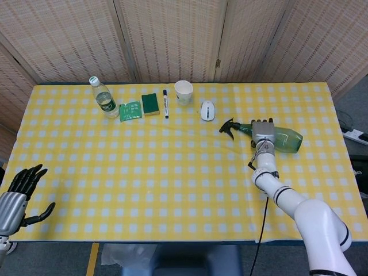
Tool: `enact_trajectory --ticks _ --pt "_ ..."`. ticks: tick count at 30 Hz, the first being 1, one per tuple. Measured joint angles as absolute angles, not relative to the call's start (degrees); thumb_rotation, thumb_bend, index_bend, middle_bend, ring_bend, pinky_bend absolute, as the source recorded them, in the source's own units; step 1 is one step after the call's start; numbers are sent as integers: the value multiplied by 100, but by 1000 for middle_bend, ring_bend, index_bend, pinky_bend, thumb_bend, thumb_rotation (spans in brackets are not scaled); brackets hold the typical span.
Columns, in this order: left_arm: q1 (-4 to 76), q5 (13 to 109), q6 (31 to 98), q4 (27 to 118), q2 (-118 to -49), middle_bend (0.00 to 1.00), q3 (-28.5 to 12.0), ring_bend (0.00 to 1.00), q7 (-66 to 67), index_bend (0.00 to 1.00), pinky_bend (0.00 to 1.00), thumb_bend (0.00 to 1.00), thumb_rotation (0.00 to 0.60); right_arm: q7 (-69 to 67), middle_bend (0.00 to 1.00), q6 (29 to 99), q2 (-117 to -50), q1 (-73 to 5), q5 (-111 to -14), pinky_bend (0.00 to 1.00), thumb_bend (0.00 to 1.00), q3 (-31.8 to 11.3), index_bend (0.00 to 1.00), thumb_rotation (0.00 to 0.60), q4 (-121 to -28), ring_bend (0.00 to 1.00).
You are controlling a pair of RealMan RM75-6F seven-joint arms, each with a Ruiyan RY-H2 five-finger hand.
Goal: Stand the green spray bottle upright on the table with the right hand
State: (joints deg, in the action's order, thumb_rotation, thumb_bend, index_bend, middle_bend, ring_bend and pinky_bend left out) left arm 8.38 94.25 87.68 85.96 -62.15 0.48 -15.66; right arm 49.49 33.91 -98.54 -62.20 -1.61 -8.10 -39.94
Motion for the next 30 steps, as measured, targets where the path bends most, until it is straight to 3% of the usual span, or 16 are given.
enact_trajectory --ticks 3,6,9,16,22,30 --pt "833 9436 8776 8587 -6210 62 54 0 -1574 0 0 352 171 4884 321 3424 -9942 -6208 -348 11 421 -880 373 600 -3883 242" --pt "832 9410 8758 8576 -6206 62 53 0 -1580 0 0 352 172 4673 413 3480 -10006 -6186 -692 147 421 -955 496 600 -3804 324" --pt "829 9408 8761 8577 -6202 62 52 0 -1581 0 0 353 170 4351 458 3569 -10043 -6134 -1194 223 421 -1035 556 600 -3770 358" --pt "818 9457 8792 8598 -6210 62 68 0 -1498 0 0 352 170 3516 511 3843 -9855 -5918 -2146 299 421 -1317 621 600 -4180 410" --pt "813 9478 8804 8627 -6221 62 73 0 -1405 0 0 352 170 2646 548 4440 -9333 -5592 -3132 321 421 -1536 668 600 -5342 455" --pt "825 9513 8748 8702 -6261 64 102 0 -1143 0 0 352 173 445 553 5523 -8468 -4709 -4668 347 421 -1905 669 600 -7587 480"
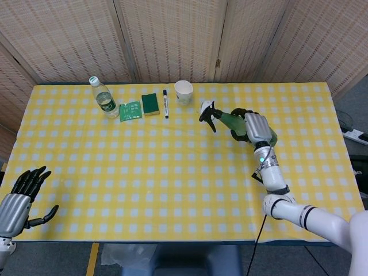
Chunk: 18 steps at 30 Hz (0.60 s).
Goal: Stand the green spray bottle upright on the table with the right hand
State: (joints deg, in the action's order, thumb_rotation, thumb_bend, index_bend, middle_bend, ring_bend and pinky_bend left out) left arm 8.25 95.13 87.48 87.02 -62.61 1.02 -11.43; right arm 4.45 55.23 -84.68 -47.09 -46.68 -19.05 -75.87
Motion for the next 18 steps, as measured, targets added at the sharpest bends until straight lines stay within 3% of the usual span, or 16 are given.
enact_trajectory --ticks 10,18 --pt "800 9518 8761 8768 -6318 72 107 0 -794 0 0 352 171 -2287 560 6976 -8015 -3219 -6539 322 421 -1900 670 600 -9120 498" --pt "793 9537 8743 8812 -6350 72 124 0 -663 0 0 352 173 -3826 562 7769 -8645 -2601 -7444 323 421 -1458 670 600 -8335 508"
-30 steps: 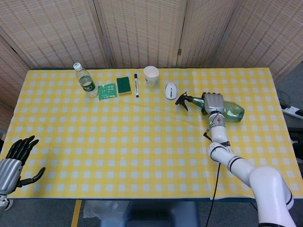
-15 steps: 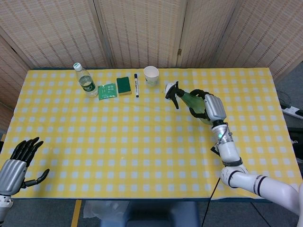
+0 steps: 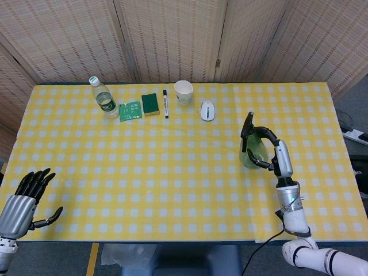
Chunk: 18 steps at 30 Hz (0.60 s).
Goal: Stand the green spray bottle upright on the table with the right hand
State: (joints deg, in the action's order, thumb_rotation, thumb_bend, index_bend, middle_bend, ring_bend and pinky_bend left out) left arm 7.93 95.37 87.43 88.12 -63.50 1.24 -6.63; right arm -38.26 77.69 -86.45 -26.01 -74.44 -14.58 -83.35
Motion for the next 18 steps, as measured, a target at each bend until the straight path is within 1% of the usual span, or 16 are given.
enact_trajectory --ticks 8,11,14,18 --pt "784 9489 8758 8794 -6335 72 102 0 -717 0 0 352 171 -6143 553 7587 -9720 -2443 -7845 309 421 -1106 670 600 -6192 503" --pt "781 9391 8728 8783 -6347 72 72 0 -690 0 0 352 172 -6765 544 7483 -10090 -2476 -8033 299 421 -1031 669 600 -5549 497" --pt "796 9319 8645 8786 -6343 72 53 0 -695 0 0 352 173 -7191 542 7424 -10325 -2516 -8207 298 421 -966 669 600 -5174 498" --pt "796 9330 8660 8785 -6333 72 47 0 -729 0 0 353 170 -7497 541 7490 -10466 -2508 -8376 298 421 -892 667 600 -4902 496"
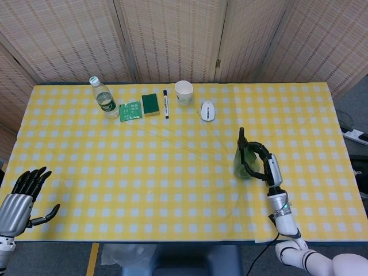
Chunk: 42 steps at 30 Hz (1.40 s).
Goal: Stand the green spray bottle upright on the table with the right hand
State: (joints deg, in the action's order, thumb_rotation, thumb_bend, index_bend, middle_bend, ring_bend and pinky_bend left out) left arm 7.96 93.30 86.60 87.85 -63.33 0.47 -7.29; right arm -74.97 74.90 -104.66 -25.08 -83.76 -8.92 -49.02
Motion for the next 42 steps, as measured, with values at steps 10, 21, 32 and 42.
enact_trajectory --ticks 10,21,32,42 --pt "802 9371 8658 8777 -6344 72 60 0 -704 0 0 352 173 -7662 540 7974 -10263 -2202 -8493 298 421 -841 663 600 -5009 497" --pt "812 9370 8610 8794 -6368 72 72 0 -603 0 0 352 171 -7651 350 8198 -10182 -1919 -8628 152 421 -656 265 600 -4813 339" --pt "814 9383 8604 8791 -6364 72 84 0 -651 0 0 352 170 -7646 201 8397 -10034 -1832 -8687 59 421 -688 72 600 -4915 232" --pt "821 9407 8610 8769 -6363 72 89 0 -682 0 0 352 172 -7537 188 8521 -9792 -1734 -8664 59 421 -751 71 600 -5244 228"
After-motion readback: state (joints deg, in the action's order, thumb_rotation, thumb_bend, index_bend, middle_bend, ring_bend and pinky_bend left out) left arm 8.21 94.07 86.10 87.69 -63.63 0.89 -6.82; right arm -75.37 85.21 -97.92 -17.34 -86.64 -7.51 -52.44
